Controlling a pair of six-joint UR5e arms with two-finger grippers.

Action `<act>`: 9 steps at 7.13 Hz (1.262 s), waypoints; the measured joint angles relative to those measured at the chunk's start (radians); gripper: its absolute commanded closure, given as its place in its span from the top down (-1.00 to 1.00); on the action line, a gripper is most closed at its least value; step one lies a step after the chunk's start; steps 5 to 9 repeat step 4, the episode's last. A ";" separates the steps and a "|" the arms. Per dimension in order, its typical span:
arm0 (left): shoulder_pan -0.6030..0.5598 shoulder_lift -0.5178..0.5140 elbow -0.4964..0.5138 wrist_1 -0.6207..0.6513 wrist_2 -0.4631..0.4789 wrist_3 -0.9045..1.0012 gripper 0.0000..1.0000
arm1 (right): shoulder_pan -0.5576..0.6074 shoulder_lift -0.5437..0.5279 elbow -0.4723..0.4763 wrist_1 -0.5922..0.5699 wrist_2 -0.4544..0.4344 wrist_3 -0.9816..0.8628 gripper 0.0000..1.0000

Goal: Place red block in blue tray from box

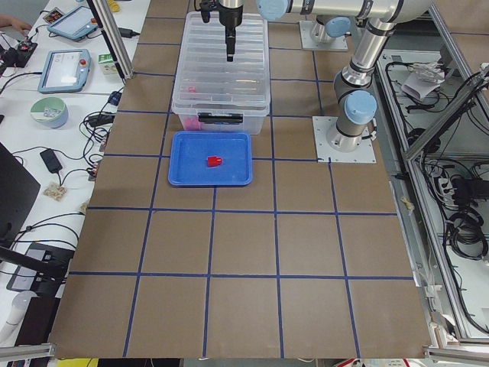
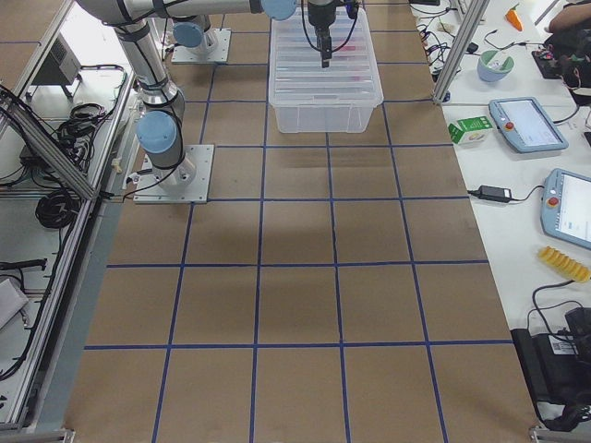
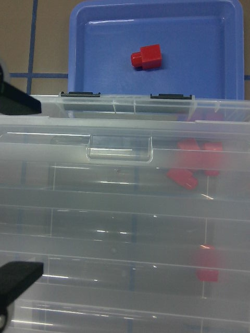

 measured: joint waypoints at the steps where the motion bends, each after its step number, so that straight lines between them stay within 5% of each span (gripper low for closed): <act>1: 0.000 0.002 0.007 -0.001 -0.003 0.002 1.00 | 0.000 0.001 0.000 -0.002 0.001 0.000 1.00; 9: -0.005 0.006 0.010 -0.009 -0.001 0.005 1.00 | -0.001 0.002 0.002 -0.003 0.006 -0.001 1.00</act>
